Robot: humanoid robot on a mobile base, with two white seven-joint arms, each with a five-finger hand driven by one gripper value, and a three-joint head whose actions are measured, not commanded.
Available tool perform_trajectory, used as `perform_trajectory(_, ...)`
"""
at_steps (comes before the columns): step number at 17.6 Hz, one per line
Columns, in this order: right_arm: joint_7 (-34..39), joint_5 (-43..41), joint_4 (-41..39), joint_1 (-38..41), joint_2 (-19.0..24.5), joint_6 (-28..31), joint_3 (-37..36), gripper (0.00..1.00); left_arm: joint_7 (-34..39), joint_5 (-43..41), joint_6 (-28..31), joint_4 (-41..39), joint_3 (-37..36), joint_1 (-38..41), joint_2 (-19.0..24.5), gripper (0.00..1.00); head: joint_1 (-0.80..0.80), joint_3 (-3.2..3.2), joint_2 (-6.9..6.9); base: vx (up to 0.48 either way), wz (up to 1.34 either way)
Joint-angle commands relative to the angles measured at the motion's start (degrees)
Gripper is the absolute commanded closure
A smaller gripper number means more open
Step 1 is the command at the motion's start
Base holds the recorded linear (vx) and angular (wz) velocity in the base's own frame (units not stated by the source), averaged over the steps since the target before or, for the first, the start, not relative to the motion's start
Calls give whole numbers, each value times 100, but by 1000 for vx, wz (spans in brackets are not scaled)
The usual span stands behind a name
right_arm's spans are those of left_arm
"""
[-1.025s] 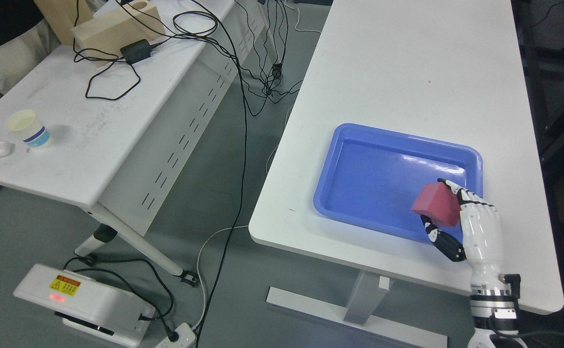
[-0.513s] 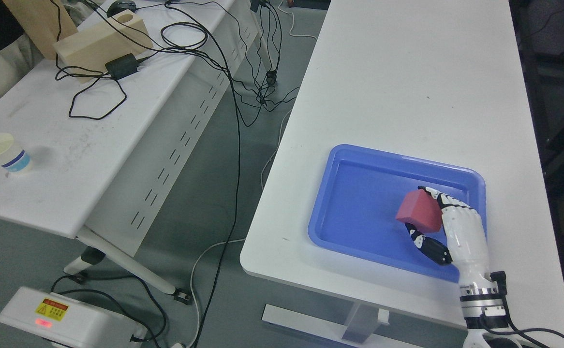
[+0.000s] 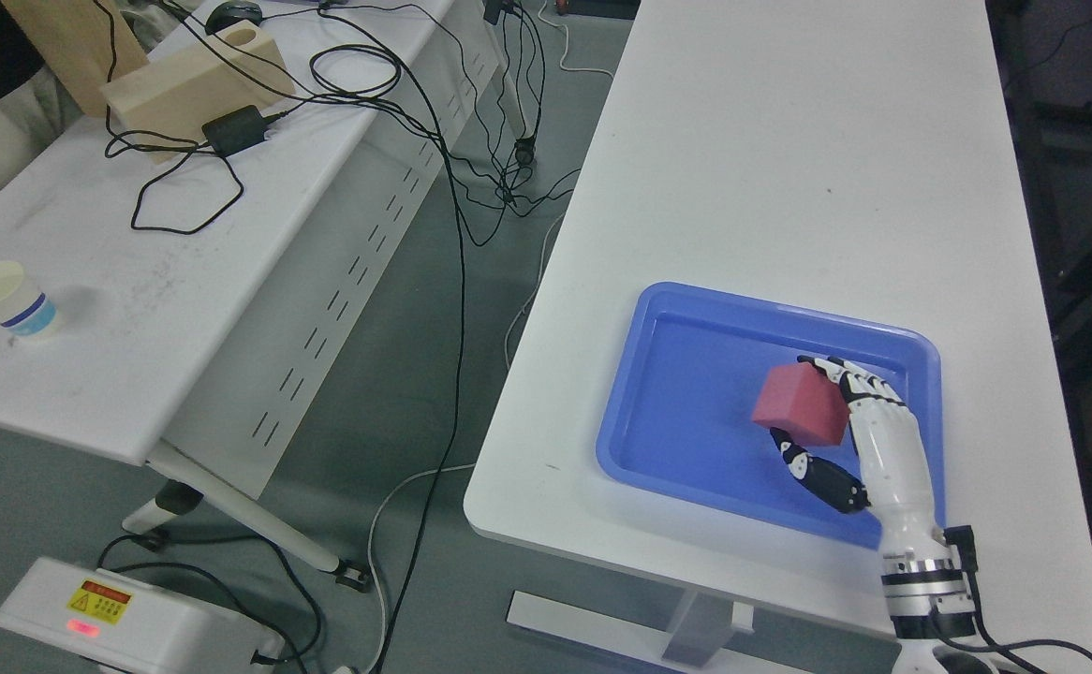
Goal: Pick pink block from left shelf to tray
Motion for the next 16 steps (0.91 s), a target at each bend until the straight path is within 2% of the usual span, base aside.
perform_trajectory(1, 129, -727, -43, -13, 115, -52, 13, 11, 4, -9, -31, 0, 0, 52, 100, 0, 0, 0, 0, 0, 0)
perform_trajectory(4, 138, -1157, -43, -22, 150, -113, 13, 1, 4, -9, -31, 0, 0, 52, 100, 0, 0, 0, 0, 0, 0)
perform_trajectory(9, 138, -1948, -43, -39, 238, -183, -66, 0, 4, -9, -31, 0, 0, 52, 100, 0, 0, 0, 0, 0, 0)
perform_trajectory(13, 234, -3169, -43, -13, 230, -149, -373, 0, 4, -9, -31, 0, 0, 52, 100, 0, 0, 0, 0, 0, 0)
perform_trajectory(16, 358, -3566, -43, 48, 247, 0, -610, 0, 4, -9, -31, 0, 0, 52, 100, 0, 0, 0, 0, 0, 0)
